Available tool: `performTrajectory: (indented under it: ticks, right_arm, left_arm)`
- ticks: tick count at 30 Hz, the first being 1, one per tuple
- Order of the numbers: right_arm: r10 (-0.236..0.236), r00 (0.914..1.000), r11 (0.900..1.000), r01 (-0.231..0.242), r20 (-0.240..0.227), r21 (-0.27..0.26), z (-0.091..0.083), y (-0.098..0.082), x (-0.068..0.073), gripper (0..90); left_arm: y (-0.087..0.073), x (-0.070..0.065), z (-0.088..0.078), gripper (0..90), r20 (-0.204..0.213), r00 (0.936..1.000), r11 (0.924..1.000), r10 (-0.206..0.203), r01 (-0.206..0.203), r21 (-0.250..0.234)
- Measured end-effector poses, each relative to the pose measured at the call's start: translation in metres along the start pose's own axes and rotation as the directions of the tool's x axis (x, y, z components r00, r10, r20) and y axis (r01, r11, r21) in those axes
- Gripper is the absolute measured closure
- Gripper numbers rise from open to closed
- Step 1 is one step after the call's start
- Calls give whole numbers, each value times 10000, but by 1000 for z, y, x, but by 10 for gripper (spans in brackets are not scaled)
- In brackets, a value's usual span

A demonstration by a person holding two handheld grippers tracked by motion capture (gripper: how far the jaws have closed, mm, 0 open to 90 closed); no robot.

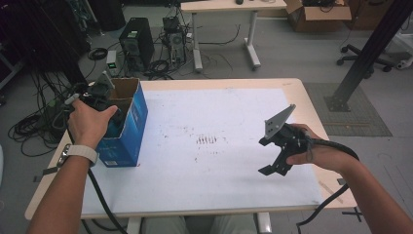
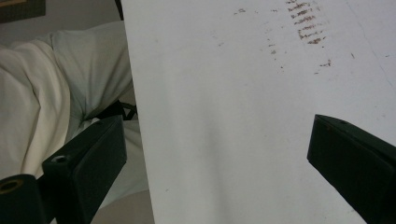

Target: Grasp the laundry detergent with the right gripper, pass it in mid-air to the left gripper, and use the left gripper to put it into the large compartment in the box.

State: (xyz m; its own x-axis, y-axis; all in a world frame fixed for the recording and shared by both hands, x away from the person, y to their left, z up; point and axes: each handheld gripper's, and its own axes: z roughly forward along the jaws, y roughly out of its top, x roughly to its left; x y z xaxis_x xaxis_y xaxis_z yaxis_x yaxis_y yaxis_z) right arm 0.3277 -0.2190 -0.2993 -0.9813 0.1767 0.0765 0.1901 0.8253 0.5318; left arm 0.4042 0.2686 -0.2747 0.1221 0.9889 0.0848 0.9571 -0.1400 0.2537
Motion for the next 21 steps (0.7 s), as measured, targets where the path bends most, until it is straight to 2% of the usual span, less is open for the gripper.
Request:
performTrajectory:
  ticks: [21]
  right_arm:
    - [-60,10000,10000,60,-77,42,2,1,0,52]
  left_arm:
    - [3,2,3,372,139,9998,9999,-118,117,64]
